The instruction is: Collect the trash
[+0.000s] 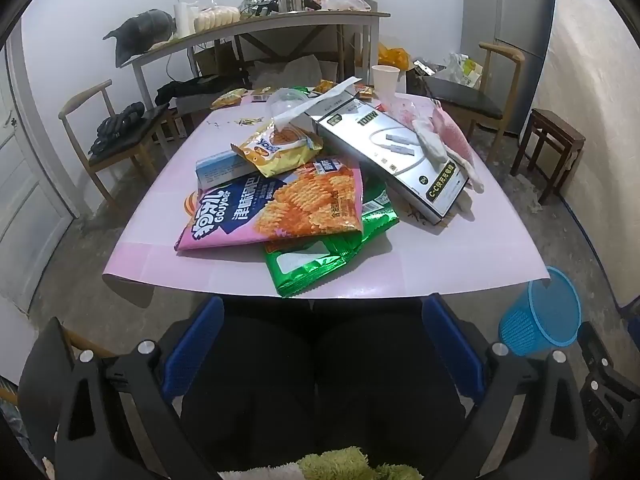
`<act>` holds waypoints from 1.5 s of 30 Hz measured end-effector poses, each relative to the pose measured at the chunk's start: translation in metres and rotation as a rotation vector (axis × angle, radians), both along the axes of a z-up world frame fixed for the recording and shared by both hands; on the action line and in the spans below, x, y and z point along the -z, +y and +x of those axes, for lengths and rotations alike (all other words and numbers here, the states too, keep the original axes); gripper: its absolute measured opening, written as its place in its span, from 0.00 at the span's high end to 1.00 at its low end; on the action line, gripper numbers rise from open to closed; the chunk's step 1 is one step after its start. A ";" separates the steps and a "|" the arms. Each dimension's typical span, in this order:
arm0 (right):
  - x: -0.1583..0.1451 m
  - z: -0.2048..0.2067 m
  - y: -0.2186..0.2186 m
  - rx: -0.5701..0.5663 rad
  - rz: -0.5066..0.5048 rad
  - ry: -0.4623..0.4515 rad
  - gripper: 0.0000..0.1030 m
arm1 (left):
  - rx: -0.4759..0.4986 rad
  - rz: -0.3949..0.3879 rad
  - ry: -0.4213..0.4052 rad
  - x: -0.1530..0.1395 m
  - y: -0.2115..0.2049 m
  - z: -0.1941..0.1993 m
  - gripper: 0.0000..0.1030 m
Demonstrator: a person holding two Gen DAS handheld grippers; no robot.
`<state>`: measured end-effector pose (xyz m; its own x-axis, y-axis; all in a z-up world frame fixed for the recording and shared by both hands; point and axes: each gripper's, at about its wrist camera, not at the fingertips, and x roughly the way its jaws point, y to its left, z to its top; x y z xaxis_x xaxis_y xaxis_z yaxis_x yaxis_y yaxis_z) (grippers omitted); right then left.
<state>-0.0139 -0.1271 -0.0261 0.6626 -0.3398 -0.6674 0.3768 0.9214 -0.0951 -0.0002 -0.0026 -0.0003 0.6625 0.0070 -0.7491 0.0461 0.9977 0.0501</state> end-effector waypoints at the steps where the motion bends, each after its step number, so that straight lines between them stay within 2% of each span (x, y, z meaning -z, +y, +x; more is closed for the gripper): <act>1: 0.000 0.000 0.000 0.001 -0.002 -0.001 0.07 | -0.001 -0.001 -0.001 0.000 0.000 0.000 0.05; 15: 0.008 0.007 -0.004 0.001 -0.003 -0.011 0.07 | 0.001 -0.004 -0.004 0.002 -0.001 0.000 0.05; 28: -0.001 0.006 -0.002 -0.001 0.003 -0.013 0.07 | -0.012 -0.011 -0.005 -0.006 0.011 0.005 0.05; 45: -0.005 0.011 0.004 -0.004 -0.004 -0.017 0.07 | -0.020 -0.011 0.002 -0.002 0.013 0.003 0.05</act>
